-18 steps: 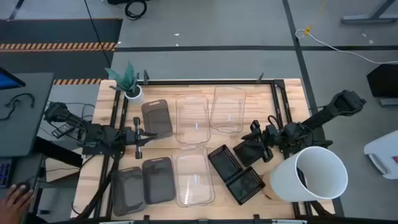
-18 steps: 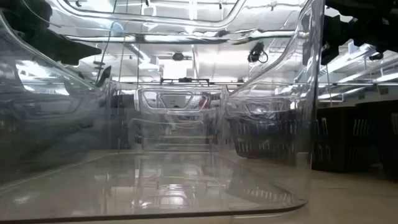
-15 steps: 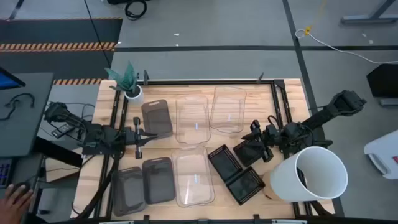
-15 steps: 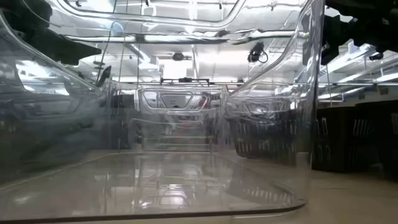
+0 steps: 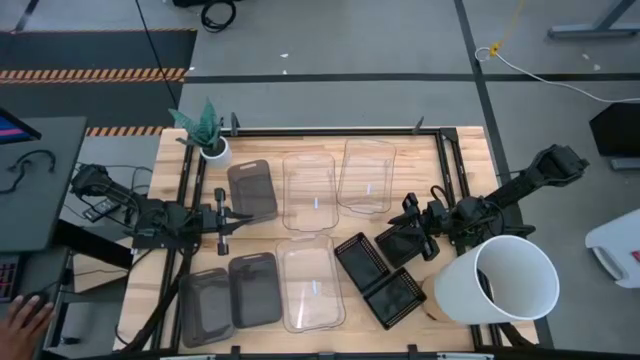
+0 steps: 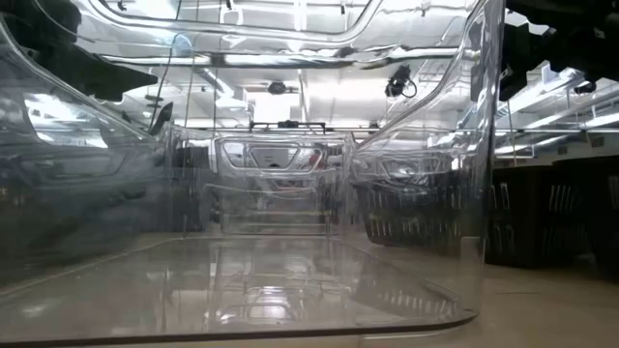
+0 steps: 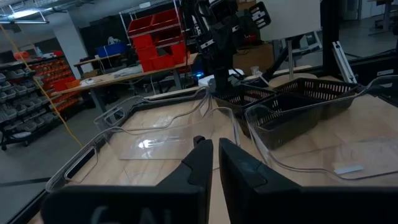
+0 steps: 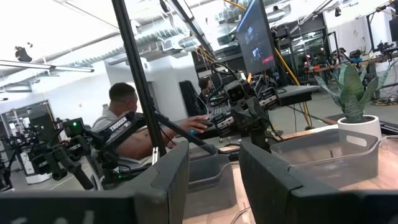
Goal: Stack baskets by color
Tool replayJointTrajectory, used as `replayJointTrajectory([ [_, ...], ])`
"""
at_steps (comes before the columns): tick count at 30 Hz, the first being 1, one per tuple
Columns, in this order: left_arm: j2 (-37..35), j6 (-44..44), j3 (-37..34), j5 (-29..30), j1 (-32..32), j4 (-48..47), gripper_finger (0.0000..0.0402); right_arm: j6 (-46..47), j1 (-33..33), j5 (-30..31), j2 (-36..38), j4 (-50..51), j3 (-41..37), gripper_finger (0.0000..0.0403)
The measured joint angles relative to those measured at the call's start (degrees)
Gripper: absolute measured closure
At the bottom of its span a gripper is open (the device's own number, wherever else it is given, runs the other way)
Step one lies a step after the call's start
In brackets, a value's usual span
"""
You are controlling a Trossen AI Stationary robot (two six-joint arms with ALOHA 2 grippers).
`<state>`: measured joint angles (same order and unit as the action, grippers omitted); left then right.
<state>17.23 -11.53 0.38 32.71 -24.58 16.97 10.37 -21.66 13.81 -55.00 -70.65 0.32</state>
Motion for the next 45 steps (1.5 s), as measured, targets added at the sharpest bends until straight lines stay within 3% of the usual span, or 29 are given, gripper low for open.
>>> replayJointTrajectory([
  [45,0.0,0.02,0.0,0.01,-0.01,0.0,0.0373,0.0,-0.01,-0.01,0.0,0.0,0.02,0.0257],
])
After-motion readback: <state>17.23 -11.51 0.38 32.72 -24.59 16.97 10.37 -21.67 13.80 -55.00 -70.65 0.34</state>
